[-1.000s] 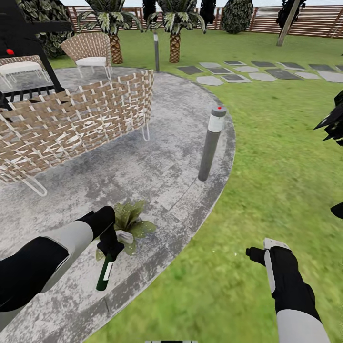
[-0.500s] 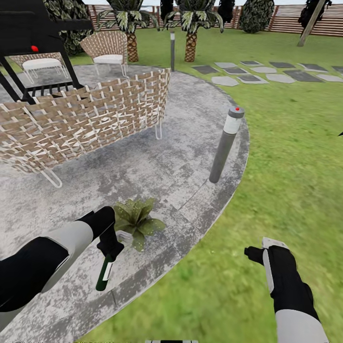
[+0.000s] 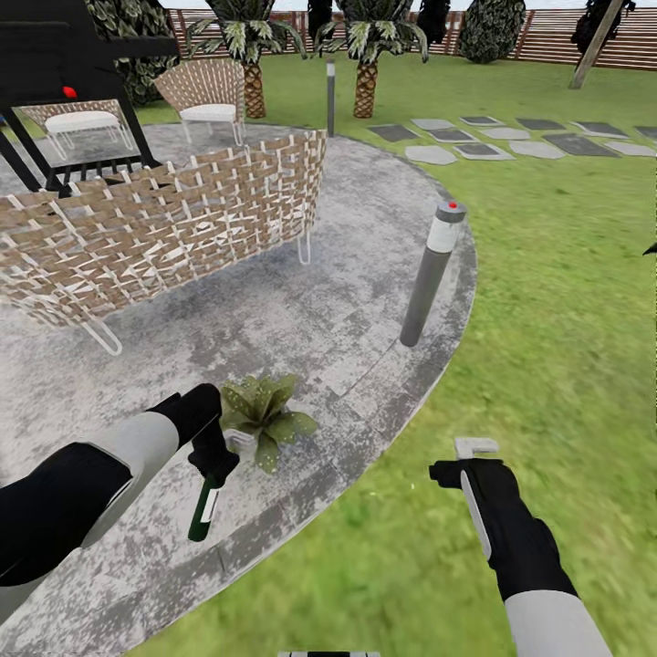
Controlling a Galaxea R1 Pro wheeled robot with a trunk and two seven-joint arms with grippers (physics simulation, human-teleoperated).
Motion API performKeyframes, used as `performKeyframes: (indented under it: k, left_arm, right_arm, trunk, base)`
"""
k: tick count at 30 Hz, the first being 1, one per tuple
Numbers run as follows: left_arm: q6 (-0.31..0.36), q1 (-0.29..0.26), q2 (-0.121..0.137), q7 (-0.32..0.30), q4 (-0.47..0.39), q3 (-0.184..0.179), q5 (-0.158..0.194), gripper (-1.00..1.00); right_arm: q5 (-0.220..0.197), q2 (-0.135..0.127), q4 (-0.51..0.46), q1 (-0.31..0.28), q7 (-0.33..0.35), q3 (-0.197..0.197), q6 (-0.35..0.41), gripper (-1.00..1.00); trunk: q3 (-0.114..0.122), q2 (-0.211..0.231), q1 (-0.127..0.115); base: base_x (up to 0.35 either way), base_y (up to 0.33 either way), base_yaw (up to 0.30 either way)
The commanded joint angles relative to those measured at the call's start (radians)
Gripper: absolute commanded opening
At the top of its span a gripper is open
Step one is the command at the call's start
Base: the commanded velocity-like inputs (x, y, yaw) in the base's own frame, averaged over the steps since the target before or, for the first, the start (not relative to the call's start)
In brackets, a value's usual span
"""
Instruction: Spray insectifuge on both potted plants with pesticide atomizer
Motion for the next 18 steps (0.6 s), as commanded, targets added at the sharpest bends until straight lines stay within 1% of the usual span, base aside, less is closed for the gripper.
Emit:
performKeyframes:
  k: [1,11,13,15,18]
  left_arm:
    - [0.005,0.000,0.000,-0.010,-0.003,0.002,-0.011,-1.00]
    - [0.003,0.010,0.001,-0.010,-0.004,0.002,-0.011,-1.00]
    - [0.003,0.016,0.000,-0.010,-0.005,0.002,-0.011,-1.00]
    - [0.003,0.045,0.000,-0.009,-0.006,0.002,-0.011,-1.00]
    - [0.002,0.052,0.000,-0.008,-0.006,0.001,-0.012,-1.00]
  right_arm:
    - [0.004,0.000,-0.001,-0.001,0.002,-0.001,0.004,1.00]
    - [0.000,0.002,0.003,-0.001,0.003,0.001,0.003,1.00]
    - [0.000,0.004,0.003,-0.001,0.003,0.002,0.003,1.00]
    - [0.000,0.004,0.003,0.000,0.003,0.001,0.003,1.00]
    - [0.002,0.004,0.003,0.000,0.003,0.000,0.003,1.00]
  trunk:
    - [0.000,0.000,-0.001]
    - [0.000,0.000,-0.001]
    - [0.001,0.000,-0.001]
    - [0.004,0.000,-0.001]
    - [0.007,0.000,-0.001]
  base:
    - [-0.319,0.000,0.000]
    - [-0.331,0.000,0.000]
    - [-0.147,0.000,0.000]
    - [-0.041,0.000,0.000]
    - [-0.009,0.000,0.000]
